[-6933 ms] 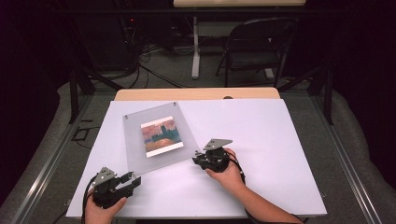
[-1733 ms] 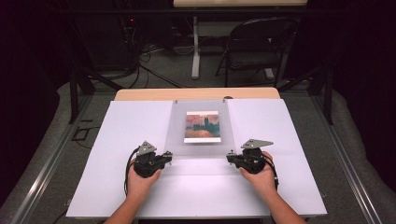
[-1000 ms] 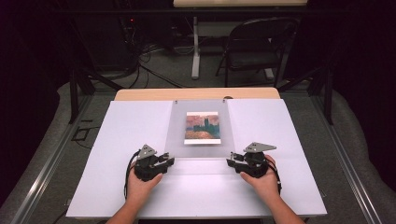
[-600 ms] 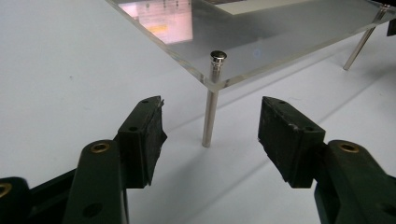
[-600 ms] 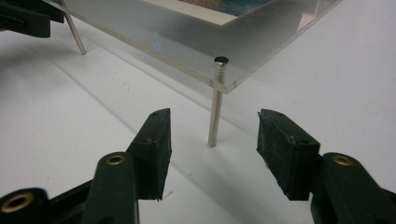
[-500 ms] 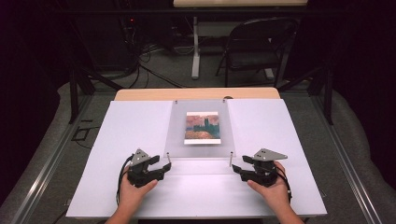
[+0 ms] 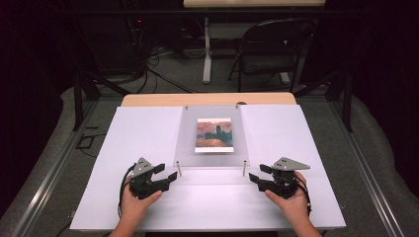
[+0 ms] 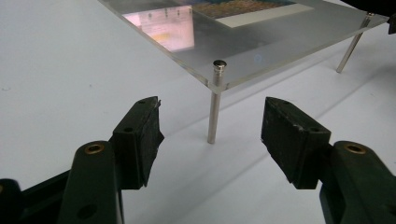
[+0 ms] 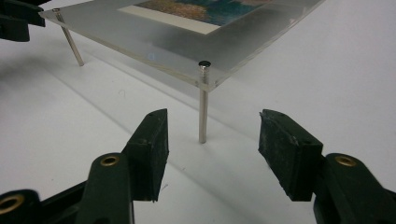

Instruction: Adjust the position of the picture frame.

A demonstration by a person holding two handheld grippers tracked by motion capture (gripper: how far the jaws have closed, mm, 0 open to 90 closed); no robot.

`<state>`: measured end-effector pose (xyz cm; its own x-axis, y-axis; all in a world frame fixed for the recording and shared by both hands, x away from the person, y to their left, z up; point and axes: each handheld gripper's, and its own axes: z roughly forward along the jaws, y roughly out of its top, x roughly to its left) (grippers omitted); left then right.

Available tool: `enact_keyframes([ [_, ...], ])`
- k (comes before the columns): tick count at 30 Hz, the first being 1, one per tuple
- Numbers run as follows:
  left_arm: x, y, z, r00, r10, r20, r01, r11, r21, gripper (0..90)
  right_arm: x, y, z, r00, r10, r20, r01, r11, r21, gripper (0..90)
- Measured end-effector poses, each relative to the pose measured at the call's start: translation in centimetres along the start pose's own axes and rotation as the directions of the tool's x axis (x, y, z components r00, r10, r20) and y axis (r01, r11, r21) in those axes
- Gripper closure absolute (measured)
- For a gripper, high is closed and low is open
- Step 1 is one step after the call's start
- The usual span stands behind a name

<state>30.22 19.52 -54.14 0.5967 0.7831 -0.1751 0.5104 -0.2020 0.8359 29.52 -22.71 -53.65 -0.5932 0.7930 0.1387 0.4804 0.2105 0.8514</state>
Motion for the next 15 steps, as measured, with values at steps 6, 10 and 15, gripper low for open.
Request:
enact_keyframes([
  [6, -0.02, -0.02, -0.07, 1.0000, 0.009, 0.002, -0.009, 0.9999, 0.011, 36.7, -0.25, -0.07, -0.23, 0.9999, -0.004, 0.014, 0.003, 1.0000, 0.004, 42.1],
  [10, 0.00, 0.06, -0.33, 1.0000, 0.001, -0.006, -0.001, 1.0000, 0.003, 36.6, -0.34, -0.13, -0.33, 0.9999, -0.003, 0.015, 0.003, 1.0000, -0.001, 41.3],
  [15, 0.38, 0.14, -0.43, 0.9996, -0.028, 0.003, 0.028, 0.9996, -0.003, 36.9, -0.62, -0.20, -0.70, 0.9994, 0.011, 0.034, -0.011, 0.9999, -0.005, 38.8],
])
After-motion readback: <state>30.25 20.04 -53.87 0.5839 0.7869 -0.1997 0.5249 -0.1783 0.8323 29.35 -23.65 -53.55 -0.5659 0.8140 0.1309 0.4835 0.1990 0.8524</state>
